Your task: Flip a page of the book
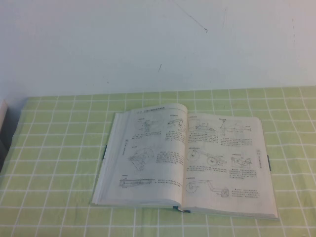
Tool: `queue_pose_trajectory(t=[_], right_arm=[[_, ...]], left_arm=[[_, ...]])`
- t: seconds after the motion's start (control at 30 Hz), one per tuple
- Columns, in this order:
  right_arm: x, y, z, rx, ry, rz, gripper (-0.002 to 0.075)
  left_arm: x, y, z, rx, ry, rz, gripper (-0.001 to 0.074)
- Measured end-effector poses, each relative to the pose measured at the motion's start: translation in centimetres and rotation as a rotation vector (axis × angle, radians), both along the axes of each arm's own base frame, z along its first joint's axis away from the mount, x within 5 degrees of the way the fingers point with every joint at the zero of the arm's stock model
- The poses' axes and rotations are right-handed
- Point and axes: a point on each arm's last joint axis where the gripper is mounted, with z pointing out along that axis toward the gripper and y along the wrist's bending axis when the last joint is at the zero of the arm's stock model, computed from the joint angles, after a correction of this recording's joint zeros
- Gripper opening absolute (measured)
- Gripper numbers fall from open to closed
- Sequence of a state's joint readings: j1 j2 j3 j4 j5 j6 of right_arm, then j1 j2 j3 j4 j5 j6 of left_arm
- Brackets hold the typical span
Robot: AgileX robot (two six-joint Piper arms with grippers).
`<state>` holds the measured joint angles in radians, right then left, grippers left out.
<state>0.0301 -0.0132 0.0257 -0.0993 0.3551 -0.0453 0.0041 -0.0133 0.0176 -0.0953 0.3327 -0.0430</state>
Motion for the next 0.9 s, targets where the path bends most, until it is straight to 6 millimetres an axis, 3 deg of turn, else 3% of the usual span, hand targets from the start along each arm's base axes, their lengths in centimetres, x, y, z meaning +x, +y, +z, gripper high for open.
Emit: queue_pose_trajectory(t=[0.9], right_arm=[[0.0,-0.06,0.01,-0.016,0.0,-0.001,-0.0003]], left_arm=[[0.0,0.03,0.0,0.009,0.0,0.001,-0.0004]])
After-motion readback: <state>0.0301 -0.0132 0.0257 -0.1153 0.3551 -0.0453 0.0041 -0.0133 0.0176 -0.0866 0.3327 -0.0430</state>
